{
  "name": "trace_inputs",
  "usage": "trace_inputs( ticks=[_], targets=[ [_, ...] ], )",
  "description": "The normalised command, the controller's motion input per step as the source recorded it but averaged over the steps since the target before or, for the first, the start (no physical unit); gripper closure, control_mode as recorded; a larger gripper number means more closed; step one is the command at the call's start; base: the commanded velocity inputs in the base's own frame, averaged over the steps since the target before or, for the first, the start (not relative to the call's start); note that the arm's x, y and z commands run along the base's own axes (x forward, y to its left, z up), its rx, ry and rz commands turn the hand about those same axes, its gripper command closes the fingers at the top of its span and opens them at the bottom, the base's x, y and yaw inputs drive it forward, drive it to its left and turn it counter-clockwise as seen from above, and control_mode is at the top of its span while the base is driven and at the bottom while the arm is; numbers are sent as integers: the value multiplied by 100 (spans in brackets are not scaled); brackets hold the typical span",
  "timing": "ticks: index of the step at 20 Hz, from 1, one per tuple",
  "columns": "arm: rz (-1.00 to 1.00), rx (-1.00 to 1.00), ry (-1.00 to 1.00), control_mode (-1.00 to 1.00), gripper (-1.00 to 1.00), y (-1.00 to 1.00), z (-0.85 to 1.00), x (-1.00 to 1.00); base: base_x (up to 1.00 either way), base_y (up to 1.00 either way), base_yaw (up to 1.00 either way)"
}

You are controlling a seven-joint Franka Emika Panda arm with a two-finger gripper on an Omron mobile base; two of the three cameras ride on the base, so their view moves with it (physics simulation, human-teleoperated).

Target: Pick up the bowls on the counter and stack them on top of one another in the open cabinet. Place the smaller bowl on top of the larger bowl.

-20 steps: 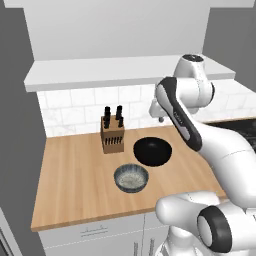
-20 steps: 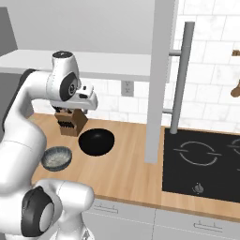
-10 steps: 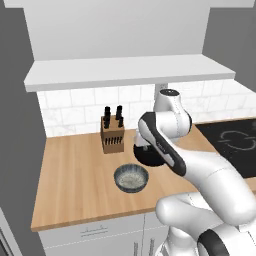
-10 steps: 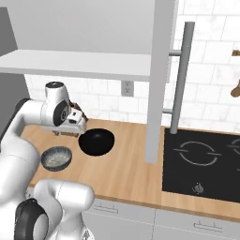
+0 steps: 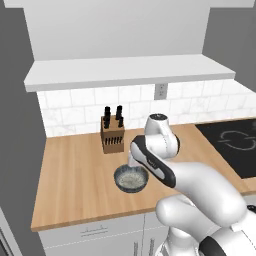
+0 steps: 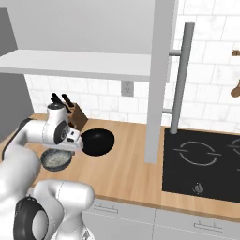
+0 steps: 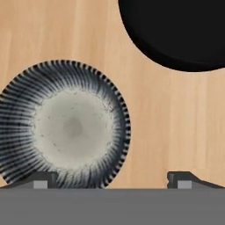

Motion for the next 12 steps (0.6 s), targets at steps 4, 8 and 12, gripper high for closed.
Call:
trace_inputs(
  ticks=[4,8,12],
  targets=[
    [0,0,0,-100,-100,0,-55,13,0,0,0],
    [-1,0,0,-100,-100,1,-47,11,0,0,0],
    [-1,0,0,-100,-100,0,-33,7,0,0,0]
  ],
)
